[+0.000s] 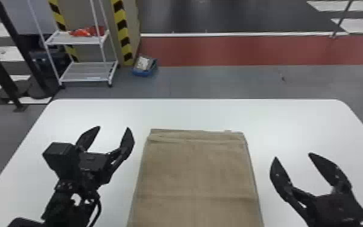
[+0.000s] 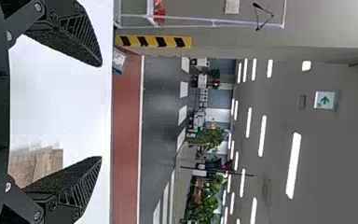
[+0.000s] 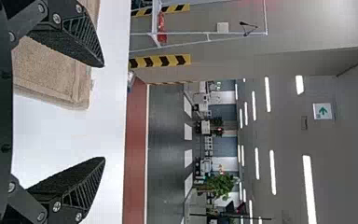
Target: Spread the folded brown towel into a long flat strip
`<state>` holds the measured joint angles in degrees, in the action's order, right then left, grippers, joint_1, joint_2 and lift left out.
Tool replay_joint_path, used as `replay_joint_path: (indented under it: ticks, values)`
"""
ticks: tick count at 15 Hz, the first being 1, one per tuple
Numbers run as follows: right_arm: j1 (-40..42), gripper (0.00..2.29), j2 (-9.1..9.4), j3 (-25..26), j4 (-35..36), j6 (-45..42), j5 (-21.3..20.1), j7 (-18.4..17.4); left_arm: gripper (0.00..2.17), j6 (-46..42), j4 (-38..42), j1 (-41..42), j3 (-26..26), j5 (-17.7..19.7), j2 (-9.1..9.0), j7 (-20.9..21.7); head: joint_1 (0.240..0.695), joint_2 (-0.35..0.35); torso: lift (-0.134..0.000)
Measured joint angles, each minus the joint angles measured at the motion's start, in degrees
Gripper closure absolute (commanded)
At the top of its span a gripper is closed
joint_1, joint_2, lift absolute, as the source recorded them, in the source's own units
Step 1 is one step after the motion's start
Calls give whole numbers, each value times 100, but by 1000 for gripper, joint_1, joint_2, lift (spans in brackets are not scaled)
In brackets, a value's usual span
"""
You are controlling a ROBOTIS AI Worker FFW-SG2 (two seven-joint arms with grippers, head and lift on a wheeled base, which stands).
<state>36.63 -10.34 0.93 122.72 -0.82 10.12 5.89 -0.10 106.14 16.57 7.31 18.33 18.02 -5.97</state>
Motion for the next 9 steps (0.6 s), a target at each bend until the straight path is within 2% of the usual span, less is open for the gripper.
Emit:
replay_joint_path:
  ticks: [5,9]
  values:
    - [-147,194,-113,91,-171,88,147,0,262,543,-814,-861,496,-30,-1,67,695,-26,-125]
    - [-300,194,-126,68,-356,185,168,0,299,676,-1149,-1073,566,98,-27,371,695,-42,-125]
